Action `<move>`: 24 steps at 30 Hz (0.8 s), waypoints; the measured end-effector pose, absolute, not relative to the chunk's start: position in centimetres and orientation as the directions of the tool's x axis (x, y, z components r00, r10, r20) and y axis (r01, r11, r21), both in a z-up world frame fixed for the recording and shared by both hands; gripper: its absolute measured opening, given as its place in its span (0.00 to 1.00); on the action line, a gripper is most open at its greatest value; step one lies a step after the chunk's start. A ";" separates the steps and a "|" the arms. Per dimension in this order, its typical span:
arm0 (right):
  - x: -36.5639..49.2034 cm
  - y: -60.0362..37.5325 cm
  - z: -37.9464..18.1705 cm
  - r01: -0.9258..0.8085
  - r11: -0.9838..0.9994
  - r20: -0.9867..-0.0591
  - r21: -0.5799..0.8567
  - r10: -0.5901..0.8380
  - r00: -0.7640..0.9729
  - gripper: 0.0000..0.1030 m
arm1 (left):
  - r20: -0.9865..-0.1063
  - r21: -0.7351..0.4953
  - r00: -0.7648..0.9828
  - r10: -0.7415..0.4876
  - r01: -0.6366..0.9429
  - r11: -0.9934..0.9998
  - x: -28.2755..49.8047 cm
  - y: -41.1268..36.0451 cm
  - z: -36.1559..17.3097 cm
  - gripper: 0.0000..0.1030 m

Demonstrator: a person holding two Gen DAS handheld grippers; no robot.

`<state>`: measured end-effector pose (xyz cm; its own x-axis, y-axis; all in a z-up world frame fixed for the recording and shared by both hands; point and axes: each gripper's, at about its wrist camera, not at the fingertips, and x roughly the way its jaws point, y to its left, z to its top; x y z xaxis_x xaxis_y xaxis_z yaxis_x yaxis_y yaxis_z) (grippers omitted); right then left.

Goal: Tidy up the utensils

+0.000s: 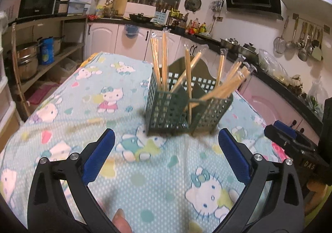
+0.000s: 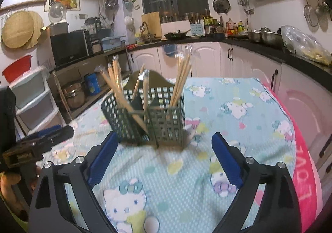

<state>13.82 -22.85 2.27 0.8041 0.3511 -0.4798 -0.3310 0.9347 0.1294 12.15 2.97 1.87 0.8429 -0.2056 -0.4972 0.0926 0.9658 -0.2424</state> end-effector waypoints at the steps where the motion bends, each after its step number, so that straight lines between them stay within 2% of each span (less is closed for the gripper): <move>1: 13.4 -22.8 2.0 -0.331 0.935 -0.484 0.126 0.349 0.803 0.88 | -0.500 -0.241 0.842 -0.203 0.089 0.966 11.8 3.0 1.7 0.89; 14: 9.4 -22.8 -0.9 -0.316 0.937 -0.515 0.150 0.347 0.784 0.91 | -0.524 -0.231 0.835 -0.170 0.053 0.971 8.4 2.4 -0.6 0.89; 24: 7.5 -22.0 -2.2 -0.288 0.952 -0.469 0.102 0.301 0.830 0.92 | -0.464 -0.161 0.879 -0.106 0.034 0.986 7.1 1.5 -1.8 0.89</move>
<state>7.46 -21.99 -2.22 0.8301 0.3012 -0.4692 -0.2877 0.9522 0.1021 7.12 1.46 -1.85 0.8795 -0.1059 -0.4640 0.0341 0.9864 -0.1605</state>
